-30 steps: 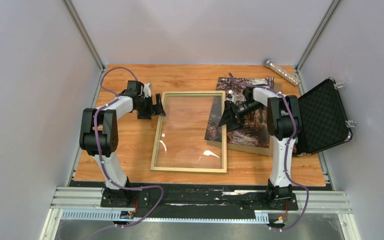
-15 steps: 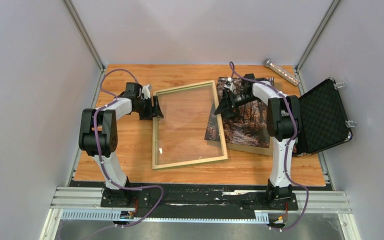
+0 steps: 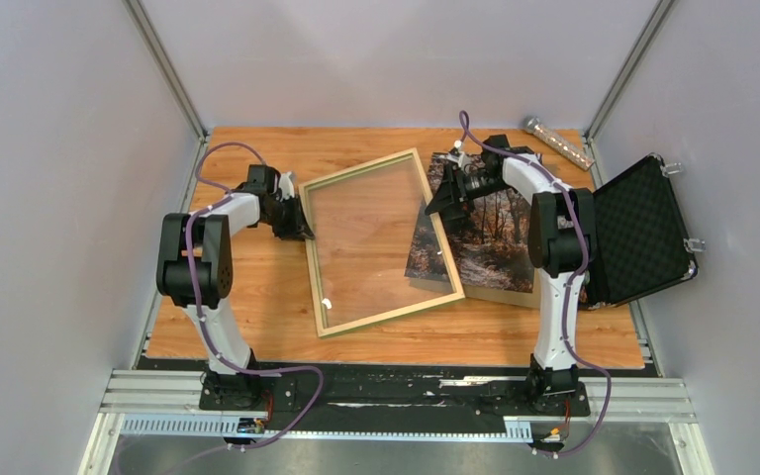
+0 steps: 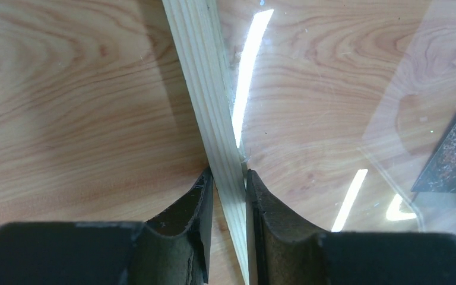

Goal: Put the photo into the frame
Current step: Adjust the photo frame at the center of the board.

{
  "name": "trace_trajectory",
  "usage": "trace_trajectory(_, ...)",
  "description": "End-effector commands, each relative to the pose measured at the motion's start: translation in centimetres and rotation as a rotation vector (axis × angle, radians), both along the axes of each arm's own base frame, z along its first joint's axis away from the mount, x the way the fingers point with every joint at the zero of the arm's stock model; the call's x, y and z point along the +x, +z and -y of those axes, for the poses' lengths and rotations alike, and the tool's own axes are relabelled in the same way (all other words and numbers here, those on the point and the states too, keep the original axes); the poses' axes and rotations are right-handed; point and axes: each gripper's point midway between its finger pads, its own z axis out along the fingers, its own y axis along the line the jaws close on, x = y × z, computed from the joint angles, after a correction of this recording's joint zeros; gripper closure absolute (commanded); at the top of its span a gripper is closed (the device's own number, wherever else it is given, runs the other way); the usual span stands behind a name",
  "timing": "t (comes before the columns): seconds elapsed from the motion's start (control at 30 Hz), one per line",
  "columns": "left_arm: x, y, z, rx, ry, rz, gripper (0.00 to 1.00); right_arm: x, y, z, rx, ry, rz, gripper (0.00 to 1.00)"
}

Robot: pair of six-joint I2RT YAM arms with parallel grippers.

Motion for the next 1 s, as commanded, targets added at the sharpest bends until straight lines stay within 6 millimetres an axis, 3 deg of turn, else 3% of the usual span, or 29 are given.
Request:
trace_trajectory(0.0, -1.0, -1.7, 1.0, -0.034, 0.002, -0.097, 0.96, 0.4, 2.0, -1.3, 0.081, 0.029, 0.038, 0.37)
trace_trajectory(0.07, -0.8, -1.9, 1.2, -0.044, 0.018, -0.114, 1.00, 0.4, 2.1, -1.3, 0.086, 0.031, 0.040, 0.34)
trace_trajectory(0.3, 0.2, -2.3, 1.1, -0.119, 0.115, -0.135, 1.00, -0.7, 1.7, -1.2, 0.111, 0.037, 0.010, 0.29)
trace_trajectory(0.5, 0.2, -2.1, 0.6, -0.184, 0.201, -0.135, 1.00, -3.5, 1.3, -0.6, 0.195, 0.049, -0.059, 0.26)
trace_trajectory(0.97, 0.6, -2.5, -0.2, -0.271, 0.316, -0.147, 1.00, -9.1, 0.3, 2.0, 0.129, 0.060, -0.079, 0.26)
